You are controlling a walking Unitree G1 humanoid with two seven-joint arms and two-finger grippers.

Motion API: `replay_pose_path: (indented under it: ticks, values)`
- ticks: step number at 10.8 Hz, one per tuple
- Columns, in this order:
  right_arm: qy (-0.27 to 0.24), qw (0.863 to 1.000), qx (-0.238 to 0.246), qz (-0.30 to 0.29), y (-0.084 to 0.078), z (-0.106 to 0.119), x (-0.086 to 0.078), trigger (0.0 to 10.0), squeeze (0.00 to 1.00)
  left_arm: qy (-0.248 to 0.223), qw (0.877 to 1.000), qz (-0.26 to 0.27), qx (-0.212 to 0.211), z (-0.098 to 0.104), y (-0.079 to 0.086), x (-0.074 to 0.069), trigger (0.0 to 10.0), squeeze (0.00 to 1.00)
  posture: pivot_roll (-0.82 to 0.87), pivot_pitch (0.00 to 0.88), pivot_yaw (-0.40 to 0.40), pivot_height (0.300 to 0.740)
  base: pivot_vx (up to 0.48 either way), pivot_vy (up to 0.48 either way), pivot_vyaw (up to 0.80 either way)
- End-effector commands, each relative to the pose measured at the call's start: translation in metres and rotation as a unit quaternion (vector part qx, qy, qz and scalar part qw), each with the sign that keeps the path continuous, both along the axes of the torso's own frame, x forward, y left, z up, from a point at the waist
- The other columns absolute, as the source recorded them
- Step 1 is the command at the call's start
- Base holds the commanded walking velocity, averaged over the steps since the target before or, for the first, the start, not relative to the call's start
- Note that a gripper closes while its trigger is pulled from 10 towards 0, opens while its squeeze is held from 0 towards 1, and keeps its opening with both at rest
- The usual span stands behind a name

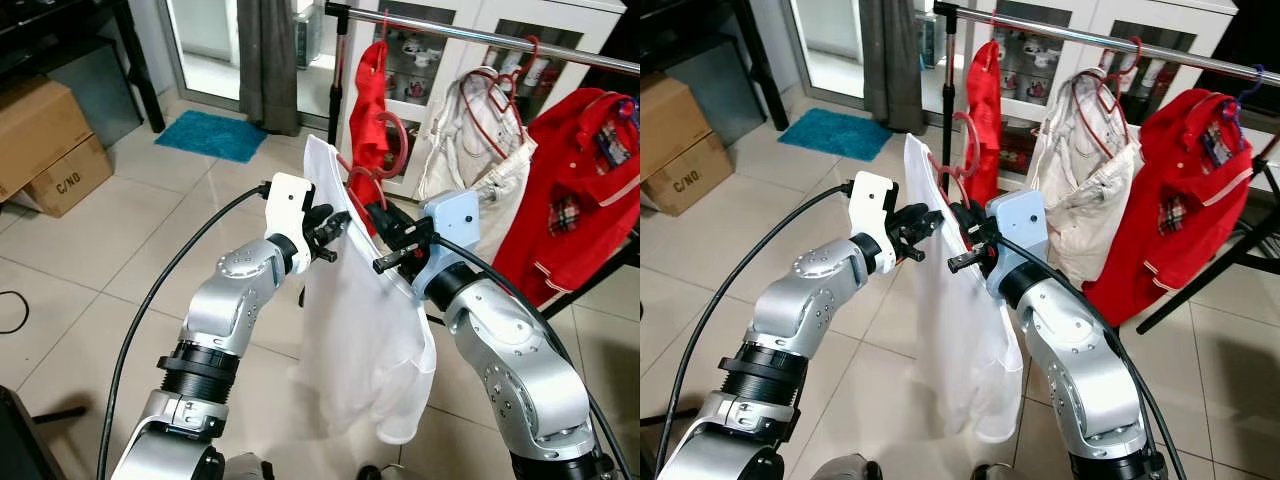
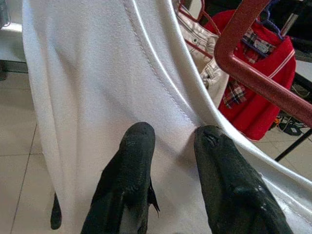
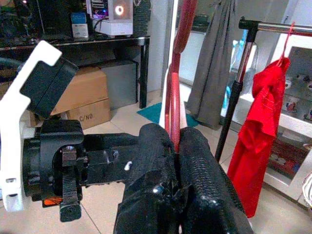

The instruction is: Hang hanger

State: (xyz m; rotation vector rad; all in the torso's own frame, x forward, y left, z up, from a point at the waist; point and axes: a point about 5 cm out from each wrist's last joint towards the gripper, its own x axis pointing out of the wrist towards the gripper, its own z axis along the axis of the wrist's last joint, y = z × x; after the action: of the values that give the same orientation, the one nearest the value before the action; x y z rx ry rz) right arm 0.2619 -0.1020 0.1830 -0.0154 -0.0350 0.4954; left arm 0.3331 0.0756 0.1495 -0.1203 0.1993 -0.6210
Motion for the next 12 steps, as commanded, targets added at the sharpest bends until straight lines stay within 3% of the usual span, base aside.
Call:
replay_pose_path:
  ticks: [1,5,7,9,12]
  values:
    - [-0.043,0.999,0.014,0.001,-0.001,0.017,-0.002,0.0,0.0,-0.005,1.0,0.001,0.001,0.002,0.001,0.001,0.0,0.0,0.01,0.0,-0.03,0.74,0.0,0.0,0.0]
    - [-0.043,0.999,0.013,-0.003,-0.002,0.017,-0.001,0.0,0.0,-0.008,1.0,0.002,-0.011,0.003,0.002,0.001,0.0,0.0,0.01,0.0,-0.031,0.74,0.0,0.0,0.0]
    - [-0.013,0.999,-0.018,-0.042,-0.011,0.005,0.004,0.0,0.0,-0.029,0.998,0.002,-0.058,0.015,0.008,-0.002,0.0,0.0,0.01,0.0,-0.033,0.74,0.0,0.0,0.0]
    - [0.017,0.997,-0.033,-0.074,-0.023,-0.007,0.006,0.0,0.0,-0.05,0.994,0.053,-0.076,0.029,0.03,-0.002,0.0,0.0,0.02,0.0,-0.039,0.74,0.0,0.0,0.0]
    - [0.026,0.998,-0.035,-0.055,-0.028,-0.012,0.003,0.0,0.0,-0.071,0.987,0.123,-0.076,0.049,0.069,0.006,0.0,0.0,0.03,0.016,-0.033,0.74,0.0,0.0,0.0]
